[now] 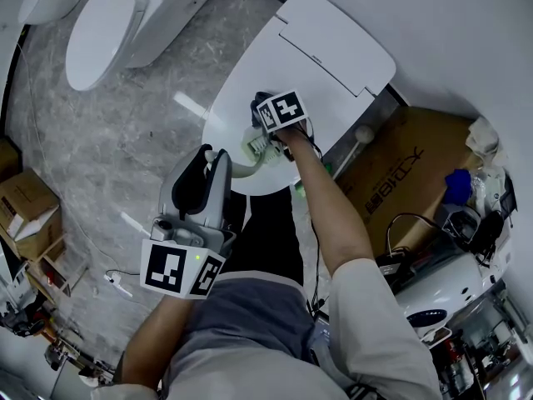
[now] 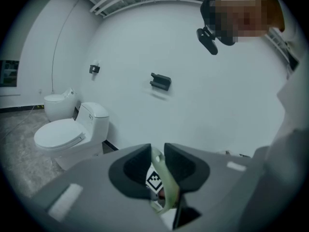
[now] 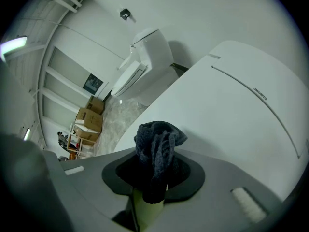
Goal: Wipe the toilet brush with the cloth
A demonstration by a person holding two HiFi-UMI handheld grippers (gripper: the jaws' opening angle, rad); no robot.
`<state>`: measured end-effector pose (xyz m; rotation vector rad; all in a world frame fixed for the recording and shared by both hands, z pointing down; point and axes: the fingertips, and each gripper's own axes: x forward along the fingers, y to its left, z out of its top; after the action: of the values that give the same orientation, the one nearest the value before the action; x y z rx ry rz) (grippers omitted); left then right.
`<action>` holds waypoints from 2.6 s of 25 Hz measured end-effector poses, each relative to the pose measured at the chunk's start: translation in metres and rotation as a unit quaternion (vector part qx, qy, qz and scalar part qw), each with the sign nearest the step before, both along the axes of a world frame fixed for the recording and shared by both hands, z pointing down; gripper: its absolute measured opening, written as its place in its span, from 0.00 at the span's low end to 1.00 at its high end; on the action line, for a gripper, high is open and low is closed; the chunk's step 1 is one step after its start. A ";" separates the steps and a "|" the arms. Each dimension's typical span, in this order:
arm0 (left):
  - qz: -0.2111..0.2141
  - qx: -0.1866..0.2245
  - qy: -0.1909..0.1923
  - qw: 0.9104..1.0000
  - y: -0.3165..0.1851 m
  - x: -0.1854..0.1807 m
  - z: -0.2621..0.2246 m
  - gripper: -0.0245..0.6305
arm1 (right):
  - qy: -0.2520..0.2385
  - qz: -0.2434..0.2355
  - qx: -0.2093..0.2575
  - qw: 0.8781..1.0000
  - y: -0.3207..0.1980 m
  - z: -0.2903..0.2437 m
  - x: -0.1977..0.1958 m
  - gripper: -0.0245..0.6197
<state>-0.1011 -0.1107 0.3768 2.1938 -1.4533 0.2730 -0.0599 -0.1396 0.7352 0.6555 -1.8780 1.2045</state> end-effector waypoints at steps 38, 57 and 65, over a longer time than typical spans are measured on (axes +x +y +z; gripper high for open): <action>0.005 0.012 -0.010 1.000 -0.003 0.006 0.000 0.04 | -0.072 0.341 -0.066 0.935 0.025 0.019 0.070 0.21; 0.004 0.019 -0.006 1.000 -0.003 0.007 0.001 0.04 | -0.060 0.384 -0.058 0.919 0.056 0.022 0.088 0.21; 0.004 0.021 -0.005 1.000 -0.003 0.007 -0.001 0.04 | -0.028 0.368 -0.030 0.929 0.071 0.018 0.095 0.21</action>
<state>-0.0941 -0.1138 0.3762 2.2341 -1.4696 0.2590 0.0355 -0.0689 0.7531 1.3787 -1.6674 1.7432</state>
